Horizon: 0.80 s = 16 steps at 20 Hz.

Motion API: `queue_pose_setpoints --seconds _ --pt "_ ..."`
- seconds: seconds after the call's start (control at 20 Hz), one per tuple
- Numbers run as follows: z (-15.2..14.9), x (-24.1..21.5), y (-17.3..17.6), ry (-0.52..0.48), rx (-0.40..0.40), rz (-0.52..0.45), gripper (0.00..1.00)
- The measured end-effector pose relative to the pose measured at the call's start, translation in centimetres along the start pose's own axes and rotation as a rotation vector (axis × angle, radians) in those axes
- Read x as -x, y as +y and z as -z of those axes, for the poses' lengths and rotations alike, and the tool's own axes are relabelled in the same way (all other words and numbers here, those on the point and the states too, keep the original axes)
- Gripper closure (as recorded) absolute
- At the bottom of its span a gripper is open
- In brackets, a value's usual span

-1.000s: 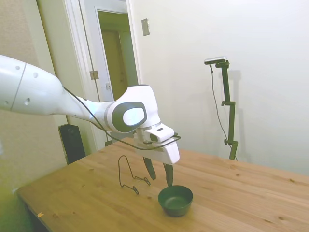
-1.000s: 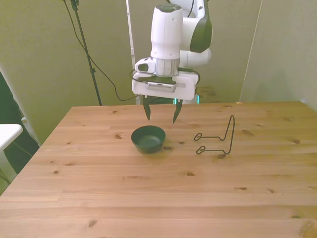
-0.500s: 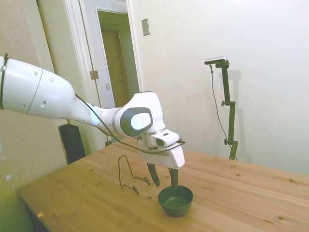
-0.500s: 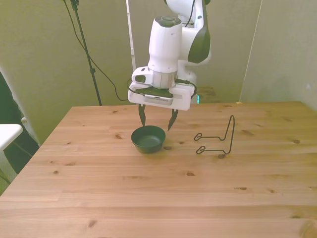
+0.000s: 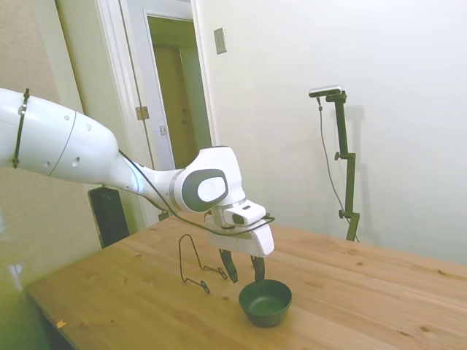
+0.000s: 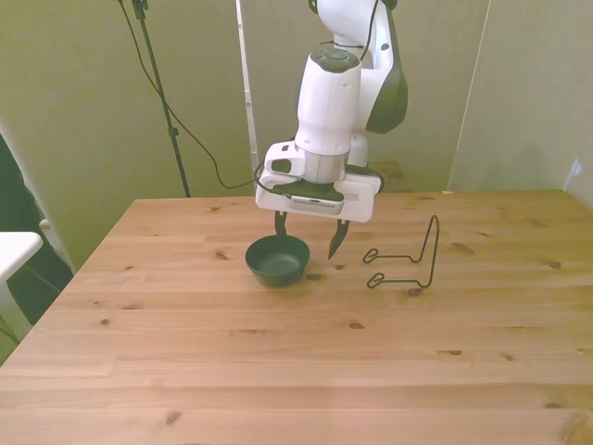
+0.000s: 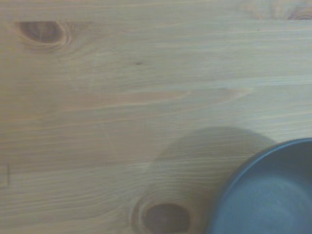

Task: Load the bowl

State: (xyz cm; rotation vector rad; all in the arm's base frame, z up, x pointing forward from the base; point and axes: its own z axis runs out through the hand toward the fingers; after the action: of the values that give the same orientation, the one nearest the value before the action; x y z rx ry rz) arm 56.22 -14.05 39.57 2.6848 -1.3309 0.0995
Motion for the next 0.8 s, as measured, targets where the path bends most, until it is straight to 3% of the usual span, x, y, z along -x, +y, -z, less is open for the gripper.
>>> queue_pose_setpoints --seconds 0.3,0.35,0.8 --pt "-2.9 -0.7 -0.2 -0.010 0.015 -0.017 0.00" --pt "-3.1 -0.7 -0.3 -0.008 0.013 -0.017 1.00" --pt "-2.2 -0.7 -0.7 0.006 0.000 -0.046 1.00"
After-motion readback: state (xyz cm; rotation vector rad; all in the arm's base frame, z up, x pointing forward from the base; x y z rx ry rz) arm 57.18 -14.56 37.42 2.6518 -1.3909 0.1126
